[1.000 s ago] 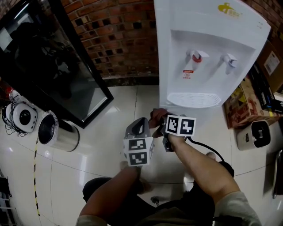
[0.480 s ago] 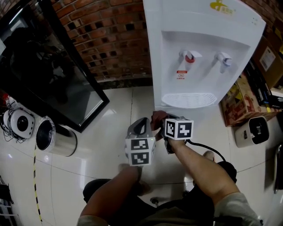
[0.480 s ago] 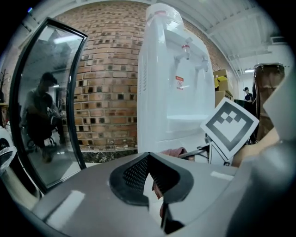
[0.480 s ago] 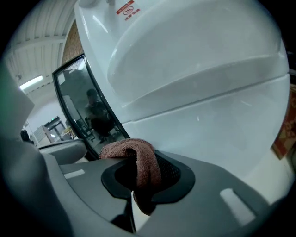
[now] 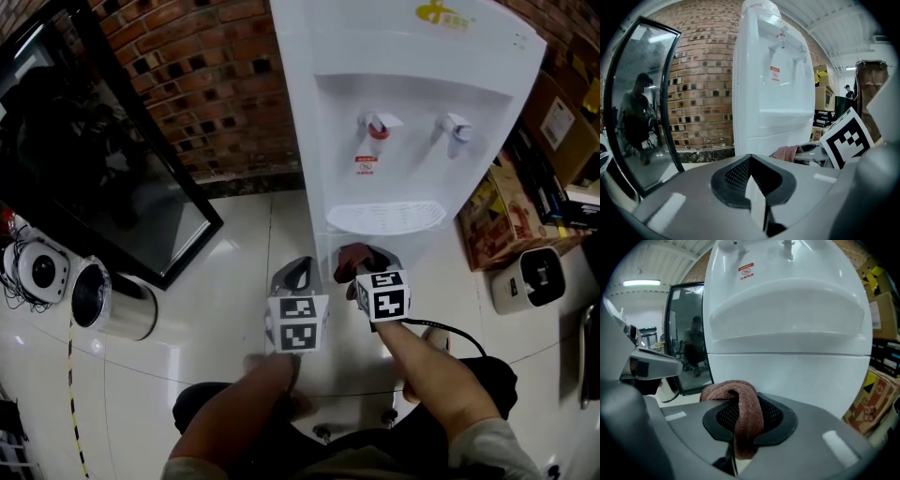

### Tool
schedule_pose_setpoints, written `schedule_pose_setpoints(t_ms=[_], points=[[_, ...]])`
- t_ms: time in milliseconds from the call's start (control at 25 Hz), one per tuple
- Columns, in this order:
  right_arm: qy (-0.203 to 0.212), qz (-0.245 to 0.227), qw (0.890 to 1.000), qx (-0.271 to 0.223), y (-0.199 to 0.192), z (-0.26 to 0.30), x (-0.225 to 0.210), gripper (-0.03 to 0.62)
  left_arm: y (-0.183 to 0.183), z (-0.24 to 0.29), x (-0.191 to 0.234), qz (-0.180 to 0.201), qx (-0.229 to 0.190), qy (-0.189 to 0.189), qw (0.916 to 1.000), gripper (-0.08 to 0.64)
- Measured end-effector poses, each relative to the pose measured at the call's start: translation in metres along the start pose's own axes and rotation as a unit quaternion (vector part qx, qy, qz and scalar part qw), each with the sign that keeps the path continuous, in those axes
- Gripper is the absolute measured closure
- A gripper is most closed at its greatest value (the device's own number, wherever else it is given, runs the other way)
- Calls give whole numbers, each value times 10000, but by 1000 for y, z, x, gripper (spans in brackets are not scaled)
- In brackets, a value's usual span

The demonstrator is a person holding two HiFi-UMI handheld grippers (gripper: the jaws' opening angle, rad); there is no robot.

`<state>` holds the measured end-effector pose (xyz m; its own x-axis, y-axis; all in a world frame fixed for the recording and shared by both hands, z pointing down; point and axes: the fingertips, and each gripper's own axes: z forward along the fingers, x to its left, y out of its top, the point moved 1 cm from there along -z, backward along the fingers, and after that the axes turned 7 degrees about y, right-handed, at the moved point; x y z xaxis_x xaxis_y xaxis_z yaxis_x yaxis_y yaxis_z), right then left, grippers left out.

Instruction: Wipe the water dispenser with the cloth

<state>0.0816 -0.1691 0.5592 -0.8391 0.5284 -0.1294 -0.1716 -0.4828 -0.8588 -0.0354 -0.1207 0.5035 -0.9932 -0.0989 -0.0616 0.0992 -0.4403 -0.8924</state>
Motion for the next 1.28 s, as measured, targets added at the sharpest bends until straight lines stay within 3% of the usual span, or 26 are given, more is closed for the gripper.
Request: schedule_pose_setpoints(t_ms=[240,600,1040,1280], points=[[-324,-146,9994,-31,-3,-17,-32,515,2,11,-39,135,60,-311,9994,560],[-1370,314,9900,60,-29,-61,-133,514,3,20,-92,295,112,-766,9966,560],[-1626,422,9855,237,-42,-71,-164,514,-8,30,-161,598,228,-1329,9891,560],[-1820,421,9822,195,-54,-79,-181,514,-19,28,-159,668,351,-1379,9876,560]])
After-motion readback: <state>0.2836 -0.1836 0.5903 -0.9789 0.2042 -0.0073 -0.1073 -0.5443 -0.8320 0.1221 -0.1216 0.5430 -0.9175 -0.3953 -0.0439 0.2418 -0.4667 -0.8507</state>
